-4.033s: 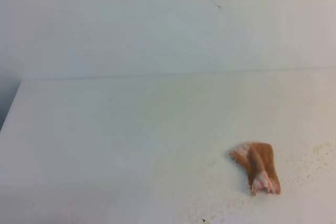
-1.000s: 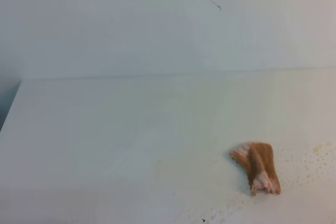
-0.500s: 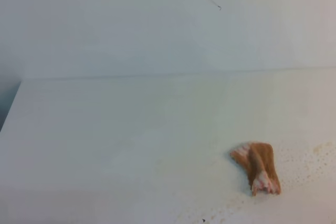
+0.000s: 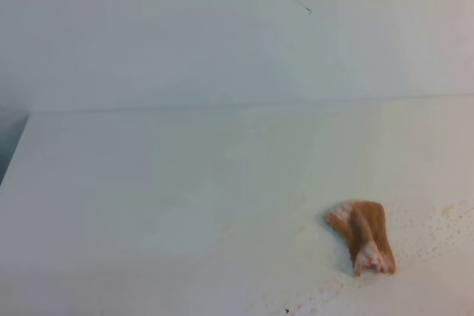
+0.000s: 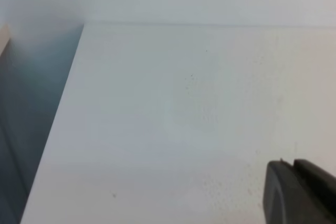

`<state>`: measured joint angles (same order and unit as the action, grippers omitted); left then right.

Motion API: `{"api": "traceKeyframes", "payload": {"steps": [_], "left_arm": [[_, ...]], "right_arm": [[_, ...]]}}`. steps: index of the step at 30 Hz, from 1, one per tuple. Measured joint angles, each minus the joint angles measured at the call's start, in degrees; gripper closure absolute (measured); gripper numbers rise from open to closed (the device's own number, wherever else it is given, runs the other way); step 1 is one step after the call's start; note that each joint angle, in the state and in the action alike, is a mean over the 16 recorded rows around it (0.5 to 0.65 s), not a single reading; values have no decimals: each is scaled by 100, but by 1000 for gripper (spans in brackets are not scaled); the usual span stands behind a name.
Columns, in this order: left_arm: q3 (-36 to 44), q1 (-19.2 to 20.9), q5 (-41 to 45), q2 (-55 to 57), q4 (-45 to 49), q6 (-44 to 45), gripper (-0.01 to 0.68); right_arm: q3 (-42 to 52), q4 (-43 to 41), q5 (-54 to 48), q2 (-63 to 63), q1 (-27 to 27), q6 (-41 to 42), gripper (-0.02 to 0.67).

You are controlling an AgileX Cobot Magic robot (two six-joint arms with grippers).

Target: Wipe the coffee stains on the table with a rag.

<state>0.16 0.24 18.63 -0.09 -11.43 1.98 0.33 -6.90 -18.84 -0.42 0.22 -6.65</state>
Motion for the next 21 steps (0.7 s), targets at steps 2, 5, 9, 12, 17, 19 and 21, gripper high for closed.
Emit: {"api": "traceKeyframes", "payload": {"steps": [2,5,9,12,17,19,21], "left_arm": [[0,0,0,0,0,0,674],[0,0,0,0,0,0,674],[0,0,0,0,0,0,674],[0,0,0,0,0,0,674],[-16,0,6,9,0,0,674],[-16,0,6,9,0,0,674],[-16,0,6,9,0,0,674]], "right_arm": [[0,1,0,0,0,0,649],[0,1,0,0,0,0,649],[0,1,0,0,0,0,649],[0,1,0,0,0,0,649],[0,1,0,0,0,0,649],[0,1,0,0,0,0,649],[0,1,0,0,0,0,649]]}}
